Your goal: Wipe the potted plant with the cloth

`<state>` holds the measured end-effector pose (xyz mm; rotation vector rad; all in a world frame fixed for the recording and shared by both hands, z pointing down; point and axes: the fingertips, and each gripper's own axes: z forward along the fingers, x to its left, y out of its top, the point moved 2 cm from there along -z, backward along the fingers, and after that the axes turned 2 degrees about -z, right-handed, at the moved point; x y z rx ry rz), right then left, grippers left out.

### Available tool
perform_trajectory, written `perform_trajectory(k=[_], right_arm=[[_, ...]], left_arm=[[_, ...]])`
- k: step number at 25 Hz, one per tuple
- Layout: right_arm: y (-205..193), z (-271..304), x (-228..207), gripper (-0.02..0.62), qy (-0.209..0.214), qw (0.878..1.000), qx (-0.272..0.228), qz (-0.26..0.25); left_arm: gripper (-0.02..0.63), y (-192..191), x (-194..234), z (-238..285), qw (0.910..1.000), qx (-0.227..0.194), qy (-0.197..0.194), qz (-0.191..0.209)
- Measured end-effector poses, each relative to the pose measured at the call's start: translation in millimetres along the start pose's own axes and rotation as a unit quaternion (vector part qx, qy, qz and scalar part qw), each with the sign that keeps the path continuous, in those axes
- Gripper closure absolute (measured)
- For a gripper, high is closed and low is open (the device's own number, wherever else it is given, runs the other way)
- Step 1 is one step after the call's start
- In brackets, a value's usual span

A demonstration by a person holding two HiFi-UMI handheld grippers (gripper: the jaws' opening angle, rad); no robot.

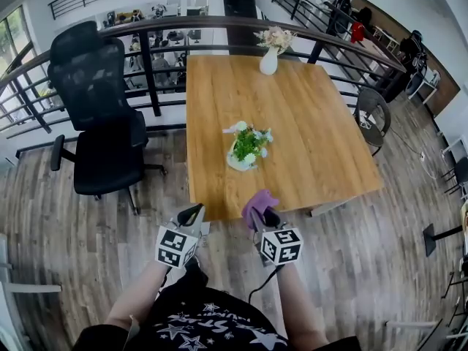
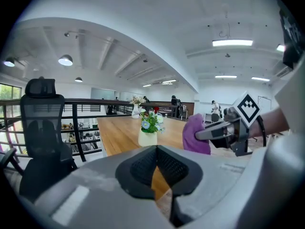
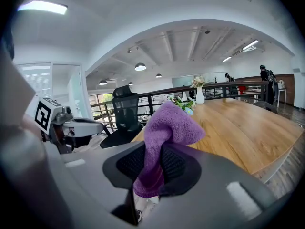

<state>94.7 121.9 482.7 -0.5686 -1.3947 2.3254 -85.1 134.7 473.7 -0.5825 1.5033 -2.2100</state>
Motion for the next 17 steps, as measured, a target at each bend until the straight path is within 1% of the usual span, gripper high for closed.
perform_trajectory(k=[4, 9, 17], right_arm=[[-6, -23, 10, 0.512, 0.011, 1.0, -0.003, -0.008], [-19, -61, 17, 0.512, 0.026, 1.0, -0.004, -0.014], [-36, -106, 33, 0.512, 0.034, 0.999, -0.004, -0.017]], left_arm=[[0.603, -6, -21, -20, 1.0, -0.002, 0.009, 0.004], [0.603, -15, -56, -45, 0.9998, -0.001, 0.021, -0.005], [0.603, -28, -94, -82, 0.9995, -0.001, 0.03, -0.01]])
